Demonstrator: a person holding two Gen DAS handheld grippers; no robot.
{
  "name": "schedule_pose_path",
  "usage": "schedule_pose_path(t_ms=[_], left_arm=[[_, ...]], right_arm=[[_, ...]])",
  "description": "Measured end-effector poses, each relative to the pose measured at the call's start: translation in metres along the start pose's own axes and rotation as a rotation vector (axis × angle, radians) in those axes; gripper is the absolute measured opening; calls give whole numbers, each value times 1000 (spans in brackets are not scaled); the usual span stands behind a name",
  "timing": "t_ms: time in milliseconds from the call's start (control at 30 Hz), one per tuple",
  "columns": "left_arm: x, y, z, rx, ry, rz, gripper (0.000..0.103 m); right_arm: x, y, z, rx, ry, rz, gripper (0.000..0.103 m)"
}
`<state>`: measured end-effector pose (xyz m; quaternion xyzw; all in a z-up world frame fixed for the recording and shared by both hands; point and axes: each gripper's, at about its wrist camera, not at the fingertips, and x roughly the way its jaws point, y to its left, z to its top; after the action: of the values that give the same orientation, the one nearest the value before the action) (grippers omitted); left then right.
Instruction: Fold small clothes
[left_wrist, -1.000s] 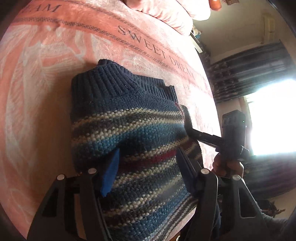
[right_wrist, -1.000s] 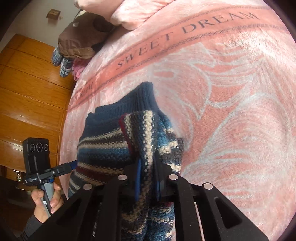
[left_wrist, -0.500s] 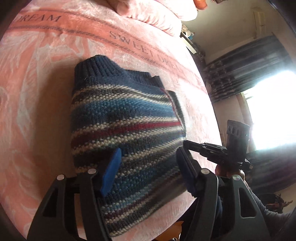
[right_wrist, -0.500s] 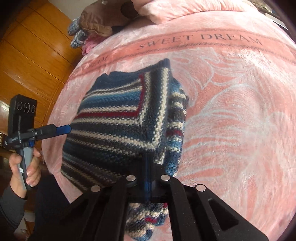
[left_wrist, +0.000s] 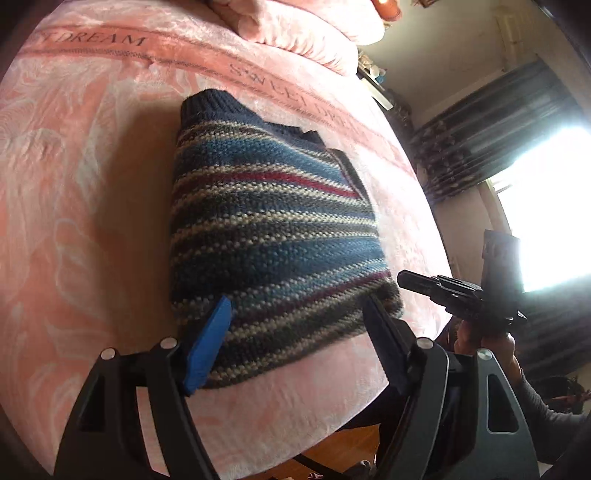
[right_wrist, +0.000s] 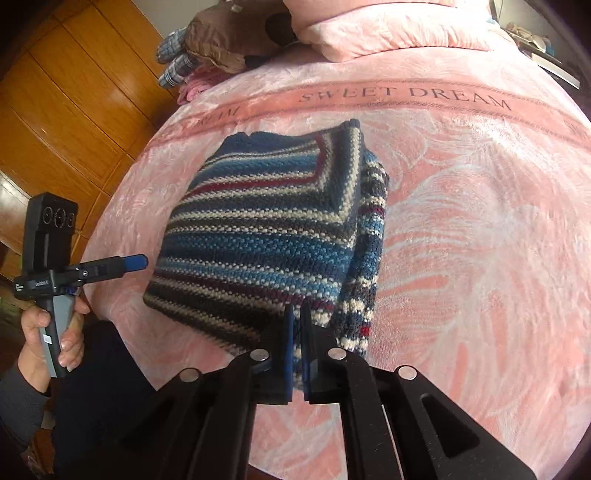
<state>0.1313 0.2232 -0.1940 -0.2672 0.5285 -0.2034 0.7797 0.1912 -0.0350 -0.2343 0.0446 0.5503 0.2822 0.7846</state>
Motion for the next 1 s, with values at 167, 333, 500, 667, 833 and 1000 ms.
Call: schedule_pose_path(t_ms=[167, 333, 500, 667, 833, 1000], left_arm=[[42, 39, -25, -126, 125, 118, 82], [11, 24, -41, -108, 64, 115, 90], [-63, -26, -72, 28, -58, 352, 100], [-118, -81, -118, 118, -148, 521, 100], [-160, -134, -157, 117, -271, 573, 100], [-194, -175, -170, 164, -255, 571, 100]], right_arm=[[35, -10, -22, 64, 79, -31, 1], [-8, 7, -31, 71, -7, -39, 10], [-61, 30, -70, 76, -67, -158, 84], [-107, 72, -114, 17, -135, -401, 99], [-148, 106, -135, -1, -233, -504, 99], [-194, 140, -136, -19, -292, -429, 99]])
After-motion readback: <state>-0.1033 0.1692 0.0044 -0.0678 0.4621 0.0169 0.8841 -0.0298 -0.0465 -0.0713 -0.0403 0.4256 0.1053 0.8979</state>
